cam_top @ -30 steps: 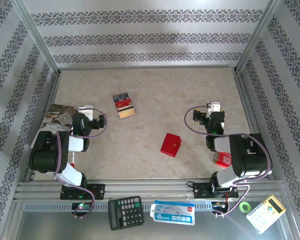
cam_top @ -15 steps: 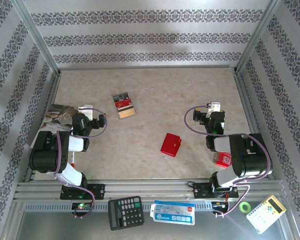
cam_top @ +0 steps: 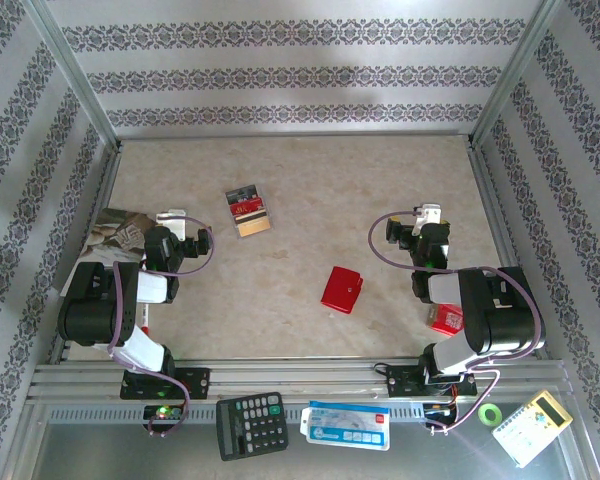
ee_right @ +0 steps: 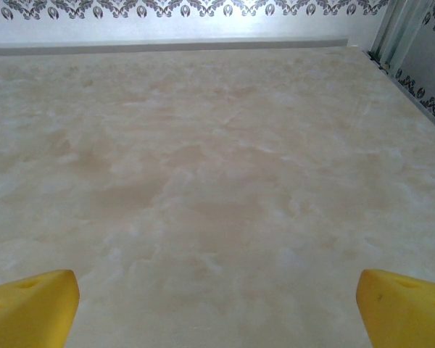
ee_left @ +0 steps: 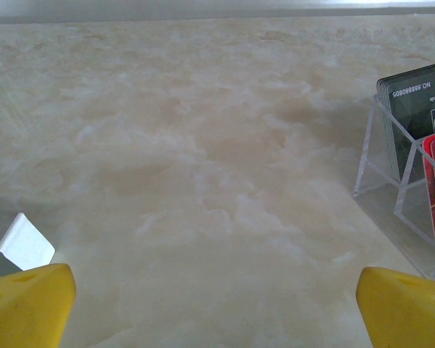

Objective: Take the credit cards out of the card holder

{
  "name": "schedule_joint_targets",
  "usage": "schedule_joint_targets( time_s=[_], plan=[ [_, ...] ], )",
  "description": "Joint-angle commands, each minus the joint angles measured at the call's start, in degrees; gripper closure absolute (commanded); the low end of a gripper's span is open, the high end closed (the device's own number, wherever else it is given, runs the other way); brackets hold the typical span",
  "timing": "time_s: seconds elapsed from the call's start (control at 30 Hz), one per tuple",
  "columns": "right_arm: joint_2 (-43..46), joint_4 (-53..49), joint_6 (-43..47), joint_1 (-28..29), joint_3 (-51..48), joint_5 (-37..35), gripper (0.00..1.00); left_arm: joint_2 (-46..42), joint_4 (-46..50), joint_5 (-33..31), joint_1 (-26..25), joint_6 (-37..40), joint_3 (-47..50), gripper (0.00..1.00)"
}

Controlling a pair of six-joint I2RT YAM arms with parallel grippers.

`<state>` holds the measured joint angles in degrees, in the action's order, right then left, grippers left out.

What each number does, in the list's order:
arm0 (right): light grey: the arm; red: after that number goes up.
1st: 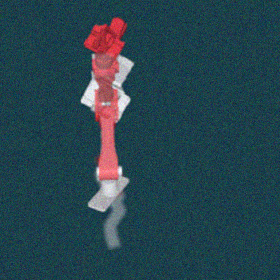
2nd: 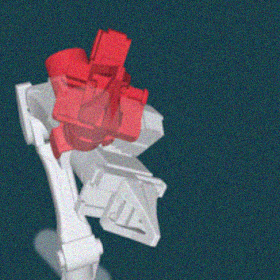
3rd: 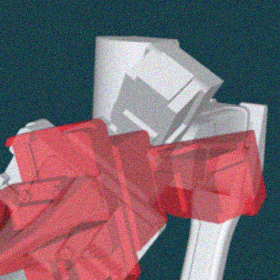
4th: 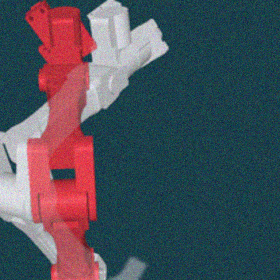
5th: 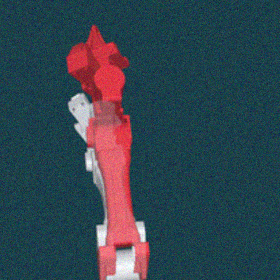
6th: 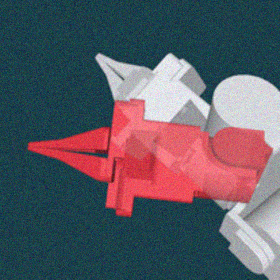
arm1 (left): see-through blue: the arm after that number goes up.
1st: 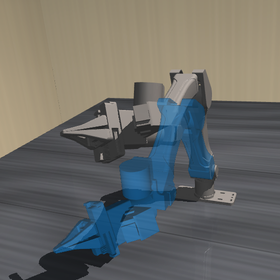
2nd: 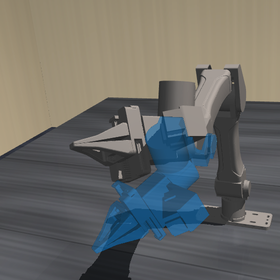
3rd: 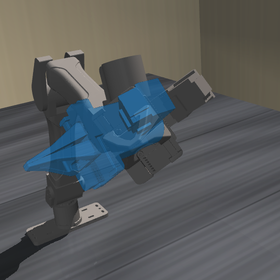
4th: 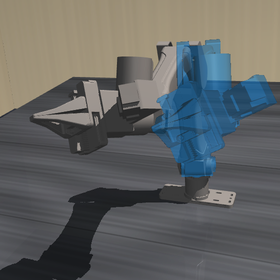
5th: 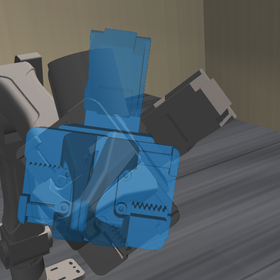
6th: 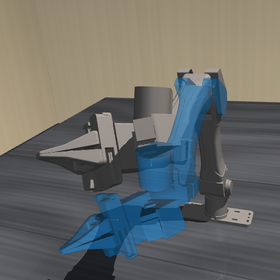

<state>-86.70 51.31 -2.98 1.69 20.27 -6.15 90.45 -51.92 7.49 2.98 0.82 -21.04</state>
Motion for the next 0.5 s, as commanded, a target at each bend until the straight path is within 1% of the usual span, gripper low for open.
schedule_joint_targets(
  time_s=[0.0, 0.07, 0.2, 0.23, 0.3, 0.37, 0.43, 0.47],
  plan=[
    [-0.5, 2.4, 0.3, -0.2, 1.2, -0.3, 0.02, 0.8, -2.5, 0.9, -0.4, -1.1, -1.1, 0.00],
    [-0.5, 2.4, 0.3, -0.2, 1.2, -0.3, 0.02, 0.8, -2.7, 0.6, -0.4, -1.2, -1.0, 0.00],
    [-0.2, 2.9, 0.0, -0.2, 0.9, -0.9, 0.02, 0.3, -5.6, -5.5, -0.4, -3.6, 0.8, 0.00],
    [0.9, 2.3, -0.3, -0.2, 1.0, -1.9, 0.02, -0.6, -5.3, -7.1, -0.4, -4.1, 1.2, 0.00],
    [4.7, -2.0, -0.7, -0.2, 1.6, -3.5, 0.02, -2.9, -3.6, -7.5, -0.3, -4.1, 1.3, 0.00],
    [9.0, -8.2, -1.1, -0.2, 2.8, -4.7, 0.02, -5.8, 0.7, -9.7, -0.4, -4.9, 0.4, 0.00],
    [12.7, -17.5, -2.9, 0.2, 5.6, -7.2, 0.02, -10.2, 10.8, -13.0, -0.4, -6.9, -2.2, 0.00],
    [14.5, -23.1, -5.4, 0.3, 7.7, -8.3, 0.02, -12.7, 17.8, -15.1, -0.4, -8.9, -4.6, 0.00]
  ],
)
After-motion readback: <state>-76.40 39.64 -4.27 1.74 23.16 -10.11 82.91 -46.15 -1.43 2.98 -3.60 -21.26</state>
